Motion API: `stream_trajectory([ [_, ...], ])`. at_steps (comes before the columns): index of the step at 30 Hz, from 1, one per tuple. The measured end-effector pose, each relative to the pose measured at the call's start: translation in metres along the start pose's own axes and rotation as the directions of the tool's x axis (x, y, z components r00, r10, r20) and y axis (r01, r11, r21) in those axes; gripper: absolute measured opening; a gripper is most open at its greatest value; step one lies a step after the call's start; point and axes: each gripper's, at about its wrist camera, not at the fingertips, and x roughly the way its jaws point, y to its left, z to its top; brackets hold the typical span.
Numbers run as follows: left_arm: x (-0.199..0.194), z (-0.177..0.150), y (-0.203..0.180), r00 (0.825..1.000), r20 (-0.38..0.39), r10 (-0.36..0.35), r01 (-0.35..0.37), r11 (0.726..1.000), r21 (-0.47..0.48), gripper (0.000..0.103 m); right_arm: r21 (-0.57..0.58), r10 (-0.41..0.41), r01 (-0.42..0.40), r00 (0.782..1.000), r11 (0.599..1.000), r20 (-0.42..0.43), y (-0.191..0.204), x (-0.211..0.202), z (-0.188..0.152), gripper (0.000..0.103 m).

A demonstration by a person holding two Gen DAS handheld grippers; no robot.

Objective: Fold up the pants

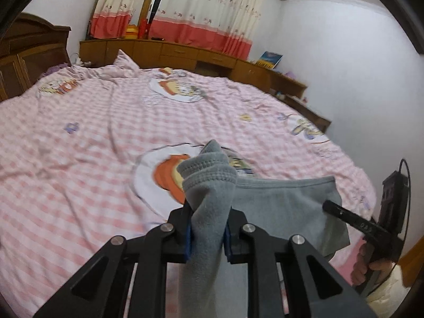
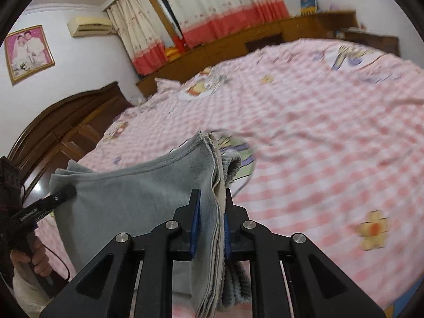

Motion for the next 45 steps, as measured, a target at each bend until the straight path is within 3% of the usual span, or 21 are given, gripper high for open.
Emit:
stream_trajectory([
  [4,0.035,-0.001,0.03,0.995,-0.048,0.086,-0.086,0.996,0.013,0.018,-0.036,-0.019,0.017,0.997,0.999,-0.072,0.016,0.042,-0.003,0.015],
  [11,0.111,-0.027,0.072,0.979,-0.154,0.135,-0.134,0.991,0.016,0.02,-0.106,-0.143,0.127,0.977,0.986,-0.158,0.004,0.112,-0.014,0.017],
  [14,0.133,-0.038,0.081,0.966,-0.193,0.172,-0.172,0.985,0.017,0.033,-0.154,-0.19,0.163,0.965,0.975,-0.182,-0.004,0.13,-0.02,0.034],
  [16,0.142,-0.044,0.087,0.956,-0.212,0.201,-0.203,0.979,0.017,0.049,-0.181,-0.207,0.176,0.964,0.968,-0.168,-0.009,0.133,-0.024,0.045],
  [17,0.144,-0.047,0.089,0.954,-0.214,0.21,-0.212,0.977,0.014,0.051,-0.186,-0.205,0.175,0.966,0.967,-0.157,-0.011,0.132,-0.024,0.05],
  [21,0.136,-0.046,0.096,0.953,-0.218,0.212,-0.22,0.975,-0.015,0.058,-0.132,-0.179,0.156,0.967,0.979,-0.183,-0.02,0.122,-0.017,0.052],
  [25,0.112,-0.044,0.094,0.955,-0.219,0.199,-0.216,0.975,-0.054,0.058,-0.129,-0.175,0.162,0.98,0.978,-0.1,-0.01,0.088,-0.007,0.052],
  [28,0.085,-0.048,0.087,0.97,-0.207,0.125,-0.149,0.983,-0.105,0.058,-0.164,-0.119,0.103,0.988,0.981,-0.096,0.004,0.075,-0.009,0.052],
  [32,0.064,-0.059,0.072,0.978,-0.186,0.094,-0.116,0.987,-0.113,0.06,-0.225,-0.049,0.015,0.988,0.974,-0.148,0.024,0.077,-0.028,0.052],
  [37,0.072,-0.093,0.067,0.941,-0.265,0.212,-0.23,0.972,-0.039,0.063,-0.298,-0.142,0.081,0.972,0.951,-0.189,0.02,0.096,-0.061,0.05],
  [41,0.067,-0.114,0.076,0.962,-0.206,0.178,-0.195,0.979,-0.065,0.064,-0.41,-0.215,0.128,0.961,0.903,-0.172,0.023,0.095,-0.075,0.05],
  [45,0.059,-0.114,0.074,0.958,-0.213,0.192,-0.215,0.972,-0.093,0.066,-0.374,-0.212,0.127,0.957,0.919,-0.197,0.021,0.087,-0.067,0.046],
])
